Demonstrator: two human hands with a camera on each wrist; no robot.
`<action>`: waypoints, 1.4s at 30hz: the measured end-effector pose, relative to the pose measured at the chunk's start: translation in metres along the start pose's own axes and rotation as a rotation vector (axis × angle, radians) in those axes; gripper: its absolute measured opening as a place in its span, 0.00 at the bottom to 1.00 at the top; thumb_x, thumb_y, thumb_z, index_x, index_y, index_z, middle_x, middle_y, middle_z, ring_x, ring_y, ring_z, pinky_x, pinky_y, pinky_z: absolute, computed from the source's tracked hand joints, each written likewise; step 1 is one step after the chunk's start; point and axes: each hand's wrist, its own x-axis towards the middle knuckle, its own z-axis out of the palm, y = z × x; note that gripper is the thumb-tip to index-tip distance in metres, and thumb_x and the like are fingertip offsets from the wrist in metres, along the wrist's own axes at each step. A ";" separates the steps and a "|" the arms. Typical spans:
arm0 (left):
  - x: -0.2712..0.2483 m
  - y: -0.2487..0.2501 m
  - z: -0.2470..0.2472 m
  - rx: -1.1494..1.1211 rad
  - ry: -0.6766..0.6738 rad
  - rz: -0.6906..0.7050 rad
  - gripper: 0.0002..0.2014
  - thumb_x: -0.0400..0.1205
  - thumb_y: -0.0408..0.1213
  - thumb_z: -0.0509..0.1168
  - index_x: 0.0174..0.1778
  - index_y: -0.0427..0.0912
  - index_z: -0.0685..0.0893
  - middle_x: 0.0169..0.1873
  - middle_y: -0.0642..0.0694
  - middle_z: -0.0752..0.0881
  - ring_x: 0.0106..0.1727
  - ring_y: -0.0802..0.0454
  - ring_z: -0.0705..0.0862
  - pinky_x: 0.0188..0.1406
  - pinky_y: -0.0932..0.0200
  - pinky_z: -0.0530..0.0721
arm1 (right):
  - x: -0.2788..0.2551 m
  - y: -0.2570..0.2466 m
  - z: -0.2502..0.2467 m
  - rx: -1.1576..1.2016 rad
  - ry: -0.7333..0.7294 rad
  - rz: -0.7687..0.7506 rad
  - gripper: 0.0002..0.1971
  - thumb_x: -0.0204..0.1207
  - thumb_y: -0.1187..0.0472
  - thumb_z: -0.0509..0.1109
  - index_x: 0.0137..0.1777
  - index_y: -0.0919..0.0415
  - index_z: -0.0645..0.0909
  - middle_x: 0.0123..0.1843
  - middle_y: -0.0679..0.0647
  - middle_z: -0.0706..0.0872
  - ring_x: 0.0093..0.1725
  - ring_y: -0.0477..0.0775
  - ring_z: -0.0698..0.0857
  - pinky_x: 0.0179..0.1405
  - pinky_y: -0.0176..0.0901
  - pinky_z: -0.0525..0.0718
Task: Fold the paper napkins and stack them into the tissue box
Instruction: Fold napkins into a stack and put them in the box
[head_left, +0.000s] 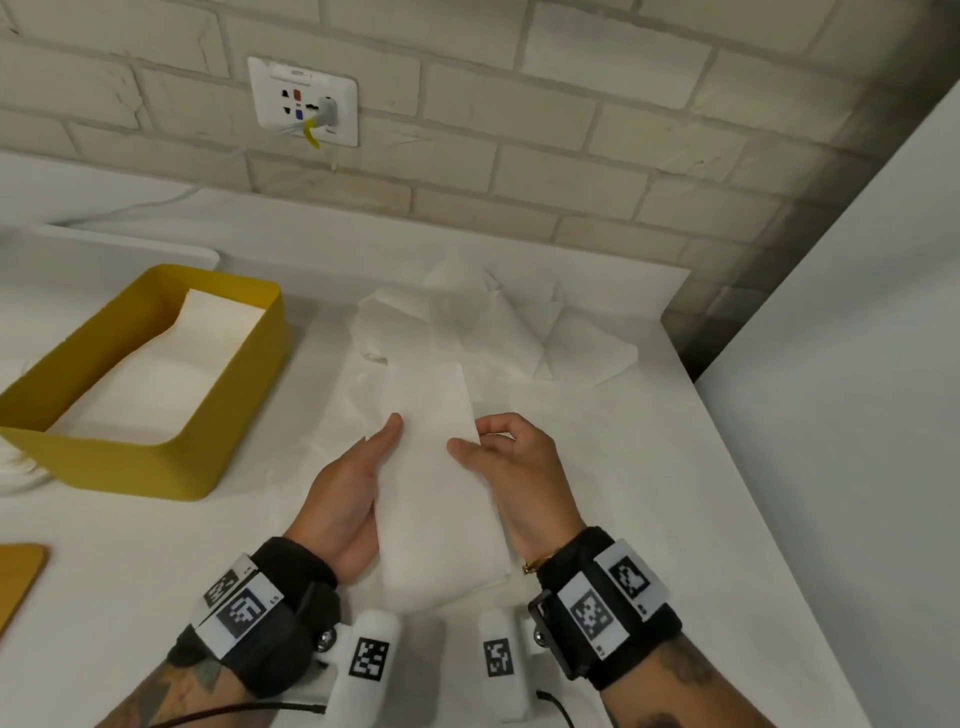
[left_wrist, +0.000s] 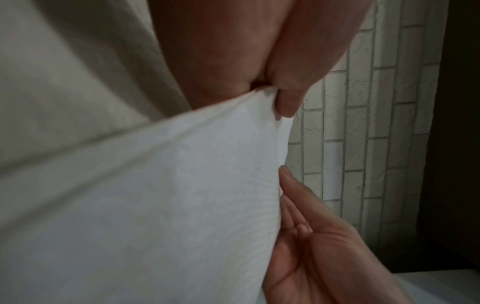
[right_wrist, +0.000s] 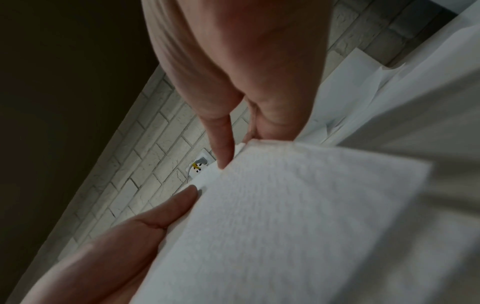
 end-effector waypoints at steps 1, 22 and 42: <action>0.001 0.000 -0.001 0.001 0.008 0.001 0.21 0.91 0.48 0.58 0.70 0.37 0.84 0.61 0.36 0.91 0.61 0.39 0.91 0.61 0.42 0.84 | -0.002 0.003 -0.003 -0.009 -0.018 0.015 0.15 0.72 0.67 0.82 0.56 0.60 0.83 0.46 0.56 0.94 0.48 0.57 0.94 0.52 0.51 0.91; 0.000 0.010 -0.016 -0.005 0.147 0.020 0.19 0.86 0.49 0.64 0.69 0.44 0.85 0.59 0.43 0.93 0.57 0.45 0.93 0.57 0.43 0.84 | 0.093 -0.022 -0.182 -1.150 0.063 0.190 0.16 0.77 0.52 0.79 0.60 0.55 0.81 0.65 0.53 0.82 0.61 0.52 0.80 0.57 0.39 0.75; -0.003 0.023 -0.004 0.015 0.133 0.048 0.21 0.86 0.49 0.64 0.72 0.43 0.83 0.61 0.42 0.92 0.64 0.41 0.89 0.59 0.42 0.83 | 0.003 -0.153 -0.139 -0.012 0.070 -0.454 0.09 0.79 0.73 0.73 0.54 0.59 0.82 0.45 0.53 0.93 0.45 0.52 0.92 0.43 0.45 0.92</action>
